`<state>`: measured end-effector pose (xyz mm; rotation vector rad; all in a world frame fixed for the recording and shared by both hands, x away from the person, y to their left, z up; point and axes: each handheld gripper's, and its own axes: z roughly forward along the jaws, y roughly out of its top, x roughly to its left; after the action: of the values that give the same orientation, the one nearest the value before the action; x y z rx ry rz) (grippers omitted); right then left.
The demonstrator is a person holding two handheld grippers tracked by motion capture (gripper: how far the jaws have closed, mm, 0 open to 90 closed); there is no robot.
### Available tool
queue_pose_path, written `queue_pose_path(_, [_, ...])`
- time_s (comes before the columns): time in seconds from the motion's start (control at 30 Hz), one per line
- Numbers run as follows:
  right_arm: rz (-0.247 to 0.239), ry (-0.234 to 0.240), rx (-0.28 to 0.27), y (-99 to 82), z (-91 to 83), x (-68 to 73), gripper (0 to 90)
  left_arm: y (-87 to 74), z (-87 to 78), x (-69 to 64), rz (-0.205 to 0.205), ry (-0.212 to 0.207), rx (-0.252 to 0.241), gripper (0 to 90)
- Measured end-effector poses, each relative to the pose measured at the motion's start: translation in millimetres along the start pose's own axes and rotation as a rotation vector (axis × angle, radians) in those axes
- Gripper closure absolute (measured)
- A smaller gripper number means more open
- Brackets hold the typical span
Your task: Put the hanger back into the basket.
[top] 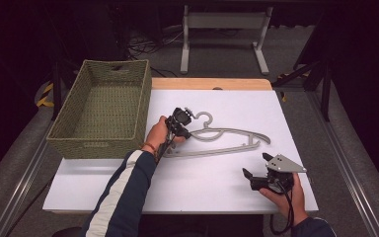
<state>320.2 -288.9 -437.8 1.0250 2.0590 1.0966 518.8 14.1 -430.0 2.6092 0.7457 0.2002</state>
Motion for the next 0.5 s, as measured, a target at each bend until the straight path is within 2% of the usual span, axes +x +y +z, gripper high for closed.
queue_pose_path(0.07, [0.002,0.004,-0.001,-0.1,-0.1,-0.6,12.2,1.7,-0.1,-1.6,0.028,-0.009,0.016,76.9])
queue_pose_path(0.1, [0.004,0.008,-0.001,-0.3,0.2,-1.1,12.2,3.8,0.1,-3.0,0.056,0.004,0.03,77.4])
queue_pose_path(0.23, [0.016,0.015,0.012,-1.1,1.8,-2.7,12.2,7.7,0.3,-0.9,0.073,-0.012,0.059,77.3])
queue_pose_path(0.27, [0.015,0.018,0.014,-1.3,2.2,-2.8,12.3,8.6,0.8,2.0,0.08,-0.034,0.059,77.0])
queue_pose_path(0.37, [0.013,0.024,0.026,-1.6,3.1,-1.9,12.4,9.5,1.7,6.3,0.078,-0.063,0.059,76.5])
queue_pose_path(0.43, [0.015,0.026,0.028,-1.6,3.9,-2.1,12.5,10.4,1.7,6.4,0.091,-0.067,0.067,76.4])
queue_pose_path(0.5, [0.021,0.032,0.037,-2.1,5.7,-2.5,12.5,11.9,1.5,3.6,0.101,-0.049,0.083,77.2])
